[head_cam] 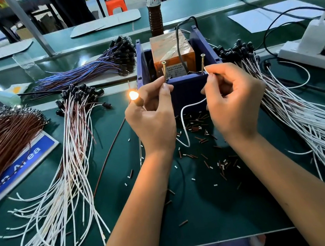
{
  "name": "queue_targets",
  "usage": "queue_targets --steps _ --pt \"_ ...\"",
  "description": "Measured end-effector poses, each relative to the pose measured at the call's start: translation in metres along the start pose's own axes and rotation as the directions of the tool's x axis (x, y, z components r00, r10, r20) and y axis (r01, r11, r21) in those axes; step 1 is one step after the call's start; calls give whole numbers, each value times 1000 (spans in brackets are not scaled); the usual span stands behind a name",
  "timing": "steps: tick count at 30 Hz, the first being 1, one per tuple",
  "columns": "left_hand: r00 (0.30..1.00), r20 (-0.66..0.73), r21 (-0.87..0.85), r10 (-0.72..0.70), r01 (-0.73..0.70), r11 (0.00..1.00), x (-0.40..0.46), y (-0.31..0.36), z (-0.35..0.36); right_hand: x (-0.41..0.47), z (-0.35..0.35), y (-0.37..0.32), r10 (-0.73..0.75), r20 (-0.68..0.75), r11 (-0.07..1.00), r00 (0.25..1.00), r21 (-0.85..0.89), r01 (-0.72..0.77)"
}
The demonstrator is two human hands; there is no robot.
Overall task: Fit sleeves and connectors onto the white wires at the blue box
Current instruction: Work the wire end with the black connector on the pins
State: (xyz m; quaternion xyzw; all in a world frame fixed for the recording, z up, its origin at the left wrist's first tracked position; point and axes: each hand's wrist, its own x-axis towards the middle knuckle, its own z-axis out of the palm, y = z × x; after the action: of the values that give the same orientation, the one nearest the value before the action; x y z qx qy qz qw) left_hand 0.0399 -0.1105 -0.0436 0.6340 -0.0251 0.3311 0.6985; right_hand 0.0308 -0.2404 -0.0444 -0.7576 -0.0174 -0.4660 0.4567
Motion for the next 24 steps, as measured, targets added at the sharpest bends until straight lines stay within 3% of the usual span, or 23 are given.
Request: queue_targets --steps 17,24 --pt "1000 6 10 -4 3 1000 -1 1 -1 0 1 -2 15 -4 1000 1000 -10 -15" --pt "1000 16 -99 -3 4 995 -5 12 -5 2 -5 0 80 33 995 996 56 -82"
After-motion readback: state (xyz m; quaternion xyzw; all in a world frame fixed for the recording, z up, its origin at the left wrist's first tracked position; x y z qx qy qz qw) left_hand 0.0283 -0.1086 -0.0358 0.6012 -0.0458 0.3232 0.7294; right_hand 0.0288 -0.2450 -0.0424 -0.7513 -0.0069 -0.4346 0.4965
